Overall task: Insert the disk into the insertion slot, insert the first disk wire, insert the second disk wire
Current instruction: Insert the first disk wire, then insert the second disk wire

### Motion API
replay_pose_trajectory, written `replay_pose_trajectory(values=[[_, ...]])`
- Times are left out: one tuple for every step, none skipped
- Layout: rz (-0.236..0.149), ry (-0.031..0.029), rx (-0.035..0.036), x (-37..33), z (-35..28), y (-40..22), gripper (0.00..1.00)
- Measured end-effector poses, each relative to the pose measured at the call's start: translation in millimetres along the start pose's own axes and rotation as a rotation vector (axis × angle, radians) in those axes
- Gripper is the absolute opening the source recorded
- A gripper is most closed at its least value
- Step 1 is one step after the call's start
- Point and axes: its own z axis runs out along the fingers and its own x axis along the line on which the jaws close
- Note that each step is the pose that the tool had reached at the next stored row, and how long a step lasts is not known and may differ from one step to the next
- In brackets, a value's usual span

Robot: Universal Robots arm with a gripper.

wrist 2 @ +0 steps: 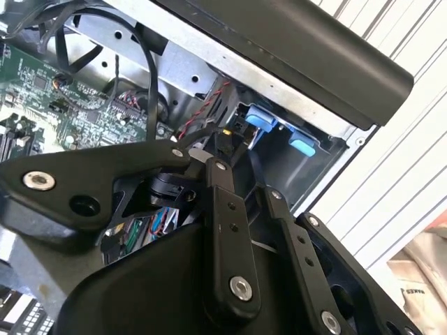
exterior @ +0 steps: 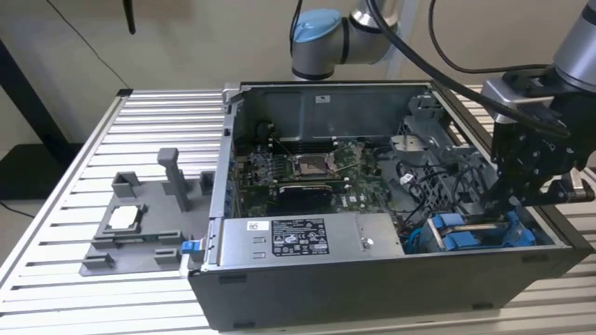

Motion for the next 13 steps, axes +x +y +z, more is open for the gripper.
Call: replay_pose_trajectory(values=[[0.0,-0.0002,0.0,0.0,-1.6,-0.1,0.27],[0.0,-0.0003,0.0,-0.1,-3.8,-0.1,0.27],[0.0,-0.0003,0.0,-0.3,-6.5,-0.2,0.27],[0.0,-0.0005,-0.0001,-0.3,-9.2,-0.3,0.27],[0.0,-0.0004,0.0,-0.5,-12.1,-0.3,0.27],[0.0,-0.0003,-0.0001,-0.8,-15.3,-0.3,0.27],[0.0,-0.0004,-0.0001,-1.2,-18.1,-0.2,0.27],[0.0,-0.0003,-0.0001,-1.9,-20.7,-0.1,0.27],[0.0,-0.0003,0.0,-2.7,-22.8,0.2,0.27],[0.0,-0.0003,0.0,-3.5,-24.6,0.5,0.27],[0.0,-0.0004,0.0,-4.5,-26.2,1.0,0.27],[0.0,-0.0006,0.0,-5.5,-27.3,1.3,0.27],[0.0,-0.0004,0.0,-6.7,-28.4,1.8,0.27]])
